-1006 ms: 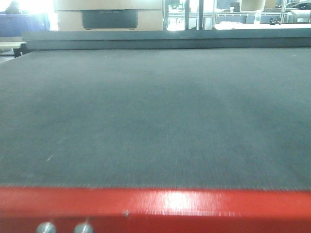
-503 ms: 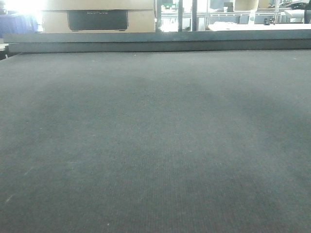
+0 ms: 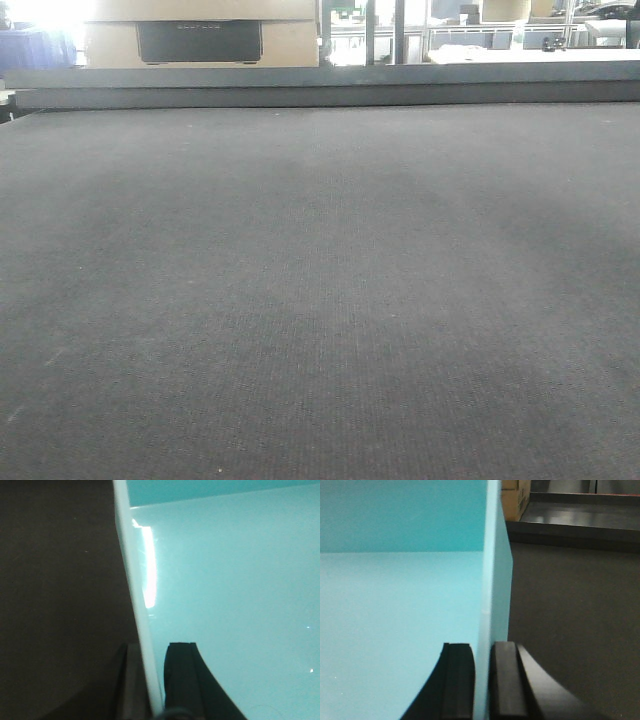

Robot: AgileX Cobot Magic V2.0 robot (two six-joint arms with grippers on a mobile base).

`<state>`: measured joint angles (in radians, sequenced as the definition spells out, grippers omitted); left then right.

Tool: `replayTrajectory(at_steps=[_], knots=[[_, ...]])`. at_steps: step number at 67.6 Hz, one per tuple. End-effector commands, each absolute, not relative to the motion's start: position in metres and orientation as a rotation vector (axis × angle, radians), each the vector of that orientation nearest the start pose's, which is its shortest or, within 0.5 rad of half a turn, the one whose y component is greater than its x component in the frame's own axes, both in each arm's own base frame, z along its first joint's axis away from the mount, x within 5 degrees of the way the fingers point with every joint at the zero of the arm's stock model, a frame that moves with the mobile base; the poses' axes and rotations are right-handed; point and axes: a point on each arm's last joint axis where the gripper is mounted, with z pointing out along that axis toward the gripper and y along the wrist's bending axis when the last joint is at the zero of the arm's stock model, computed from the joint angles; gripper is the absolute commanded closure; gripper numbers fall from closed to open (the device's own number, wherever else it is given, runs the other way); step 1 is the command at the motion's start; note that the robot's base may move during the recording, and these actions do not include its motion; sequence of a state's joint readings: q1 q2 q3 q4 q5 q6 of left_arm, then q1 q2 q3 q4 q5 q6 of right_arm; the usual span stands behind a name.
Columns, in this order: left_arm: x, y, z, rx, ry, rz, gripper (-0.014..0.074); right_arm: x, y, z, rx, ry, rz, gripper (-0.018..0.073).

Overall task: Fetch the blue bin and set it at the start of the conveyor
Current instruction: 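Hold the bin while the base approaches the conveyor's near end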

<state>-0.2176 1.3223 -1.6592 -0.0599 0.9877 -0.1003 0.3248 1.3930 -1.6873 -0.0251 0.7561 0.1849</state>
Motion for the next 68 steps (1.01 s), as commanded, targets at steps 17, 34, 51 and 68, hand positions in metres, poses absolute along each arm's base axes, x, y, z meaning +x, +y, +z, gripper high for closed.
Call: replayTrajectory(at_steps=[17, 34, 51, 68], knots=[[0.254, -0.060, 0.488, 0.130, 2.101, -0.249, 0.0708, 0.278, 0.091, 0.502, -0.135, 1.858, 0.326, 0.0712], [0.254, -0.060, 0.488, 0.130, 2.101, -0.249, 0.0708, 0.278, 0.091, 0.502, -0.135, 1.858, 0.326, 0.0712], [0.256, -0.060, 0.492, 0.124, 2.049, -0.255, 0.0708, 0.278, 0.091, 0.502, -0.135, 1.855, 0.326, 0.0712], [0.255, -0.061, 0.489, 0.127, 2.083, -0.255, 0.0708, 0.273, 0.091, 0.491, -0.138, 1.988, 0.326, 0.0712]])
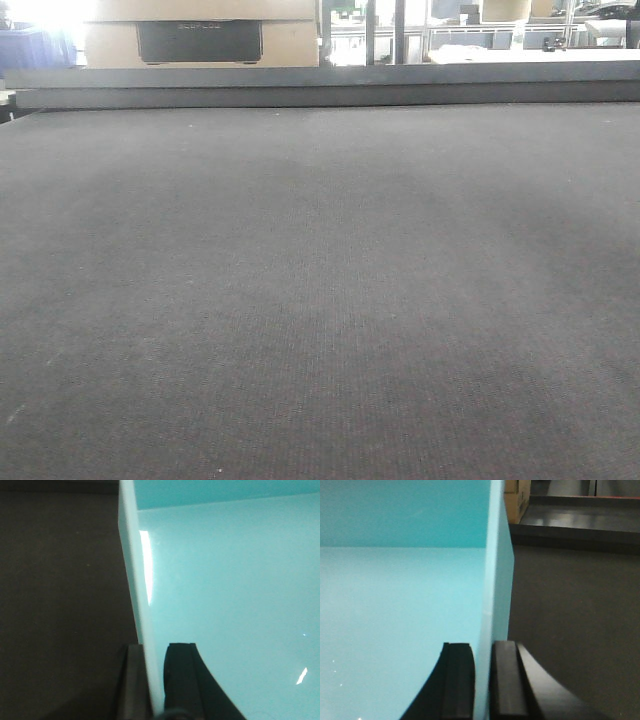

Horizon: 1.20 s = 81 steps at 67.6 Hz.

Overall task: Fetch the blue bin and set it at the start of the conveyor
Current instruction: 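Hold the bin while the base approaches the conveyor's near end, then lower the bin onto the grey conveyor belt with both grippers, then open both grippers and raise them away from the bin rims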

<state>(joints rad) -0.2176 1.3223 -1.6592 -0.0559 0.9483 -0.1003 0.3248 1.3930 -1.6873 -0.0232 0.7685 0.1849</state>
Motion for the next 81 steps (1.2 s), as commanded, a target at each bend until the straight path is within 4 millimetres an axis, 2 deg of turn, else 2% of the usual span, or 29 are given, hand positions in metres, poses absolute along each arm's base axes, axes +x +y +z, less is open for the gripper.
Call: replayTrajectory(at_steps=[1, 7, 15, 31, 41, 53, 60, 64, 69, 77, 79, 81], knots=[[0.255, -0.061, 0.488, 0.128, 2.093, -0.254, 0.0708, 0.273, 0.090, 0.488, -0.141, 2.014, 0.315, 0.0712], [0.258, -0.061, 0.477, 0.135, 2.180, -0.244, 0.0708, 0.276, 0.091, 0.468, -0.151, 2.168, 0.283, 0.0712], [0.270, -0.064, 0.455, 0.139, 2.271, -0.232, 0.0708, 0.286, 0.095, 0.437, -0.158, 2.276, 0.265, 0.0712], [0.305, -0.071, 0.375, 0.130, 2.392, -0.213, 0.0708, 0.315, 0.105, 0.368, -0.167, 2.417, 0.231, 0.0712], [0.318, -0.074, 0.338, 0.131, 2.422, -0.202, 0.0708, 0.330, 0.110, 0.335, -0.171, 2.469, 0.218, 0.0712], [0.331, -0.075, 0.308, 0.142, 2.475, -0.172, 0.0708, 0.347, 0.115, 0.302, -0.176, 2.544, 0.198, 0.0710], [0.336, -0.076, 0.297, 0.153, 2.514, -0.150, 0.0692, 0.354, 0.117, 0.288, -0.179, 2.581, 0.187, 0.0620], [0.337, -0.076, 0.294, 0.158, 2.529, -0.141, 0.0636, 0.355, 0.118, 0.284, -0.180, 2.595, 0.183, 0.0506], [0.337, -0.075, 0.291, 0.165, 2.544, -0.132, 0.0510, 0.355, 0.118, 0.281, -0.181, 2.609, 0.179, 0.0316], [0.337, -0.075, 0.292, 0.166, 2.542, -0.131, 0.0185, 0.355, 0.118, 0.283, -0.184, 2.605, 0.174, 0.0025], [0.337, -0.075, 0.293, 0.166, 2.540, -0.131, 0.0090, 0.355, 0.117, 0.283, -0.186, 2.607, 0.170, -0.0020], [0.336, -0.075, 0.293, 0.166, 2.541, -0.131, -0.0004, 0.355, 0.117, 0.285, -0.187, 2.600, 0.169, -0.0015]])
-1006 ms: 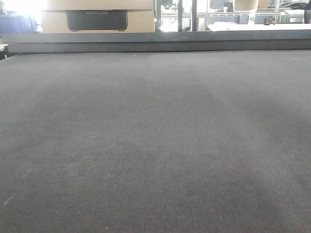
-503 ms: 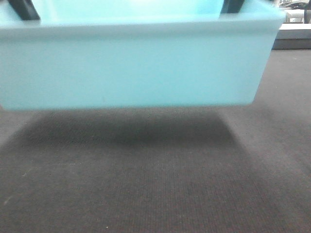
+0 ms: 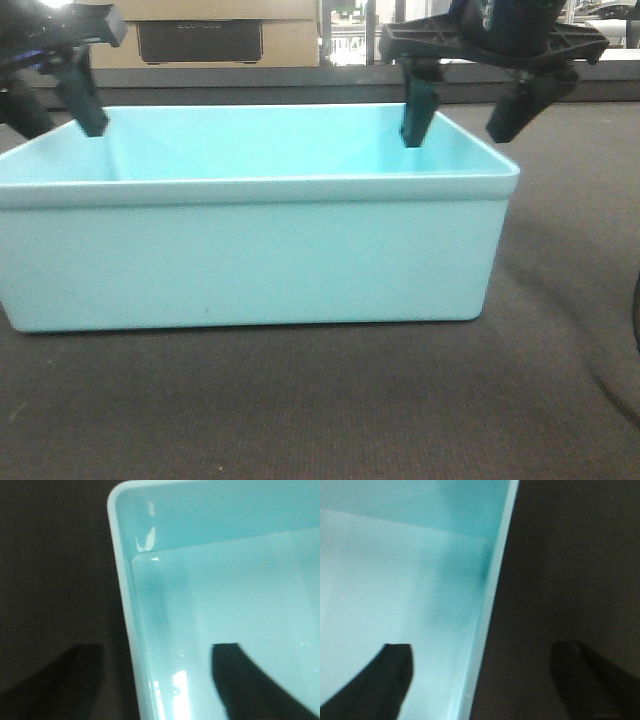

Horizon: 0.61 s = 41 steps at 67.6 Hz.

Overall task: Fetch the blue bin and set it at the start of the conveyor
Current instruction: 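Open both grippers and raise them away from the bin rims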

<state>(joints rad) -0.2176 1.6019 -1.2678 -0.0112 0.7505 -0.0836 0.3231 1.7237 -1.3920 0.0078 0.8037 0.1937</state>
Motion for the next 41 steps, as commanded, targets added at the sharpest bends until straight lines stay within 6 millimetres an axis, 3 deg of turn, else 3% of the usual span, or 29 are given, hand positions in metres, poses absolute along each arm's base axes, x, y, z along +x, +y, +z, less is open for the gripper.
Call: replayTrajectory(at_steps=[1, 11, 18, 28, 37, 39, 41], knots=[[0.335, -0.075, 0.294, 0.166, 2.542, -0.131, -0.0039, 0.355, 0.117, 0.286, -0.188, 2.601, 0.166, -0.0011], [0.326, -0.073, 0.310, 0.164, 2.511, -0.136, 0.0057, 0.352, 0.115, 0.299, -0.192, 2.594, 0.158, 0.0032], [0.311, -0.069, 0.332, 0.161, 2.461, -0.139, 0.0127, 0.344, 0.112, 0.319, -0.193, 2.539, 0.161, 0.0121], [0.286, -0.056, 0.365, 0.143, 2.355, -0.115, 0.0318, 0.327, 0.096, 0.353, -0.157, 2.439, 0.162, 0.0384], [0.260, -0.034, 0.387, 0.094, 2.270, -0.058, 0.0608, 0.311, 0.065, 0.382, -0.079, 2.350, 0.110, 0.0694], [0.253, -0.027, 0.389, 0.074, 2.254, -0.037, 0.0685, 0.308, 0.059, 0.386, -0.055, 2.338, 0.103, 0.0727], [0.246, -0.022, 0.391, 0.060, 2.235, -0.022, 0.0706, 0.304, 0.052, 0.389, -0.032, 2.328, 0.095, 0.0721]])
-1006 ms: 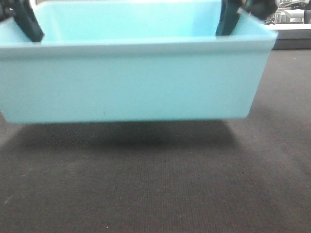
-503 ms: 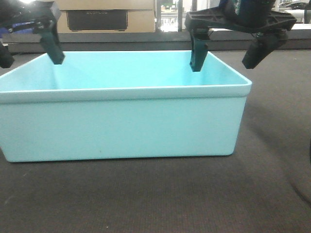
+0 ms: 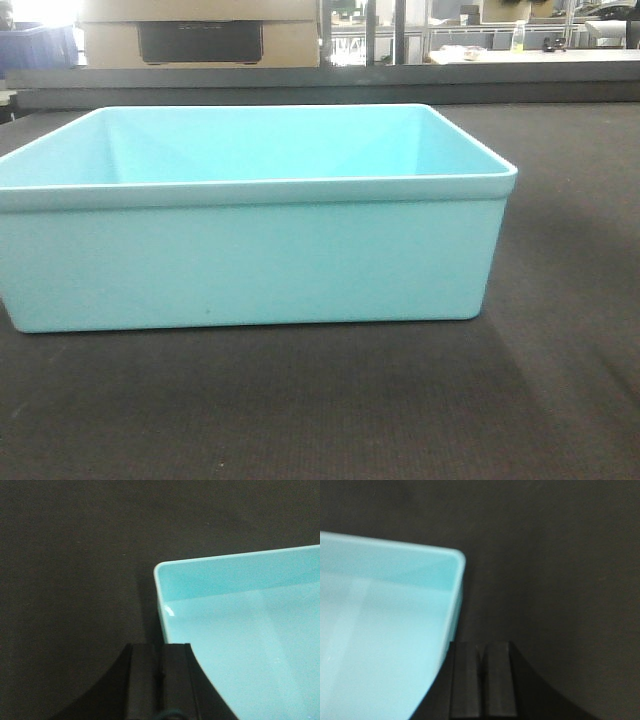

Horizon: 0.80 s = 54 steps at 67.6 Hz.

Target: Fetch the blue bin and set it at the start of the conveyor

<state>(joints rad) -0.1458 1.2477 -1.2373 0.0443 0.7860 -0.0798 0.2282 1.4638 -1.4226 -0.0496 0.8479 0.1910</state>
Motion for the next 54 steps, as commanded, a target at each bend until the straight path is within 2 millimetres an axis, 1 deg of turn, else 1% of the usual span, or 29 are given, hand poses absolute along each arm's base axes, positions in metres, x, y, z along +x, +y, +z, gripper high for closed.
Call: replayTrajectory(at_steps=[1, 3, 6, 7, 12, 13, 15, 18, 19, 20, 24, 26, 27, 31, 32, 40, 46, 48, 54], knots=[[0.244, -0.020, 0.392, 0.053, 2.226, -0.016, 0.0707, 0.302, 0.048, 0.389, -0.021, 2.327, 0.090, 0.0720], [0.240, -0.016, 0.388, 0.036, 2.226, -0.007, 0.0707, 0.299, 0.041, 0.390, 0.006, 2.323, 0.079, 0.0721], [0.229, -0.009, 0.389, 0.009, 2.197, 0.004, 0.0707, 0.294, 0.032, 0.390, 0.035, 2.319, 0.067, 0.0721], [0.228, -0.007, 0.384, 0.001, 2.204, 0.009, 0.0707, 0.291, 0.030, 0.391, 0.043, 2.314, 0.061, 0.0721], [0.212, 0.002, 0.376, -0.040, 2.166, 0.028, 0.0707, 0.282, 0.021, 0.386, 0.069, 2.305, 0.047, 0.0721], [0.208, 0.003, 0.376, -0.046, 2.147, 0.030, 0.0707, 0.279, 0.020, 0.382, 0.071, 2.309, 0.045, 0.0721], [0.203, 0.005, 0.367, -0.056, 2.151, 0.036, 0.0707, 0.275, 0.018, 0.378, 0.072, 2.303, 0.038, 0.0721], [0.193, 0.007, 0.364, -0.065, 2.120, 0.041, 0.0707, 0.268, 0.017, 0.371, 0.062, 2.284, 0.030, 0.0721], [0.190, 0.007, 0.358, -0.064, 2.123, 0.043, 0.0707, 0.264, 0.017, 0.370, 0.060, 2.274, 0.029, 0.0721], [0.188, 0.008, 0.354, -0.064, 2.126, 0.047, 0.0707, 0.261, 0.017, 0.364, 0.058, 2.280, 0.029, 0.0721], [0.174, 0.007, 0.346, -0.058, 2.105, 0.052, 0.0707, 0.250, 0.016, 0.351, 0.049, 2.251, 0.035, 0.0721], [0.169, 0.007, 0.336, -0.054, 2.116, 0.056, 0.0707, 0.242, 0.016, 0.345, 0.046, 2.235, 0.039, 0.0721], [0.166, 0.007, 0.334, -0.054, 2.114, 0.056, 0.0707, 0.240, 0.016, 0.340, 0.045, 2.244, 0.038, 0.0721], [0.153, 0.008, 0.325, -0.044, 2.093, 0.068, 0.0707, 0.225, 0.015, 0.328, 0.036, 2.206, 0.045, 0.0721], [0.152, 0.008, 0.322, -0.042, 2.094, 0.070, 0.0707, 0.221, 0.015, 0.321, 0.033, 2.210, 0.044, 0.0721], [0.130, 0.008, 0.304, -0.023, 2.052, 0.092, 0.0707, 0.191, 0.013, 0.300, 0.013, 2.139, 0.052, 0.0721], [0.115, 0.007, 0.300, -0.012, 1.984, 0.098, 0.0707, 0.168, 0.011, 0.293, 0.002, 2.066, 0.055, 0.0721], [0.110, 0.007, 0.299, -0.012, 1.964, 0.097, 0.0707, 0.161, 0.011, 0.292, -0.001, 2.038, 0.057, 0.0721], [0.096, 0.007, 0.303, -0.013, 1.884, 0.096, 0.0707, 0.141, 0.009, 0.296, -0.013, 1.930, 0.059, 0.0721]])
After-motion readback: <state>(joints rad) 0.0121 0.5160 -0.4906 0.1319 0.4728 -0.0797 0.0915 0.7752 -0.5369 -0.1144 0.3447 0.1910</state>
